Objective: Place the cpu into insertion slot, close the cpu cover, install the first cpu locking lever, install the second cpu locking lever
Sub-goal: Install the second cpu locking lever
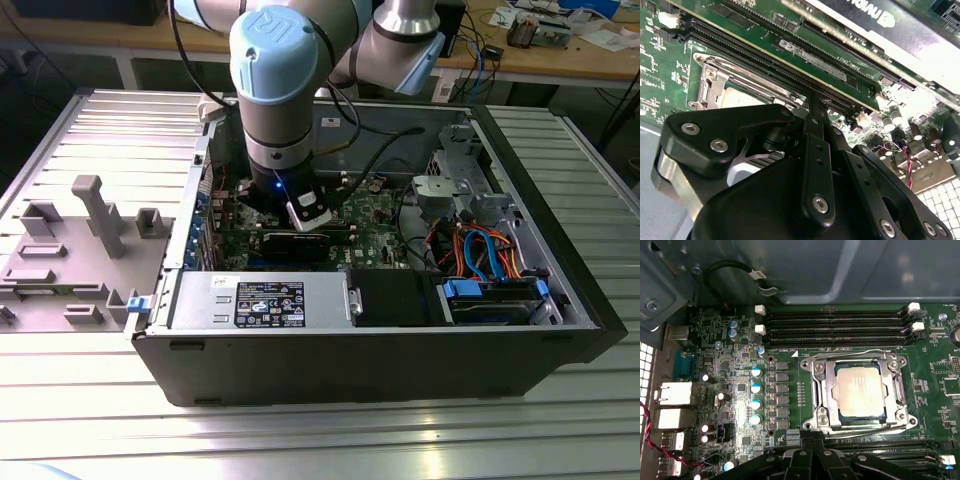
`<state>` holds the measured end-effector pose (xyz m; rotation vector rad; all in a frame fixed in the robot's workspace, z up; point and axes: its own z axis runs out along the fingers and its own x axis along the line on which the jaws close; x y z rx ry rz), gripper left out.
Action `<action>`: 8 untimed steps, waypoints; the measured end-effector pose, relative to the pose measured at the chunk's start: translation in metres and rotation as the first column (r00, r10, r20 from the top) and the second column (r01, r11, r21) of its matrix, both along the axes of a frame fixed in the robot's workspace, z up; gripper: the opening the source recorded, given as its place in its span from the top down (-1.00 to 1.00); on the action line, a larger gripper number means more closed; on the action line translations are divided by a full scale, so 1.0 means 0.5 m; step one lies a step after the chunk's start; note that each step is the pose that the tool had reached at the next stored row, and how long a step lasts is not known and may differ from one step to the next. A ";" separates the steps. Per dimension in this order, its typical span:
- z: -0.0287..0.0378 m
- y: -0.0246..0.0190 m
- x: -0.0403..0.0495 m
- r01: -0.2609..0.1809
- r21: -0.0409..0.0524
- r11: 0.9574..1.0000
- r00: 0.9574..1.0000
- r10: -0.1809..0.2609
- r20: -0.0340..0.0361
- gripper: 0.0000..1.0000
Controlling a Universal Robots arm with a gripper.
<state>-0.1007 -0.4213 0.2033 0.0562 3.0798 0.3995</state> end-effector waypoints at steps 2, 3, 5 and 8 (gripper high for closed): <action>-0.003 0.0008 0.000 0.000 0.005 1.000 1.000 0.000 0.000 0.79; -0.004 0.0015 0.000 0.000 0.007 1.000 1.000 0.000 0.000 0.79; -0.006 0.0032 0.000 0.000 0.009 1.000 1.000 0.000 0.000 0.79; -0.009 0.0062 0.000 0.000 0.014 1.000 1.000 0.000 0.000 0.79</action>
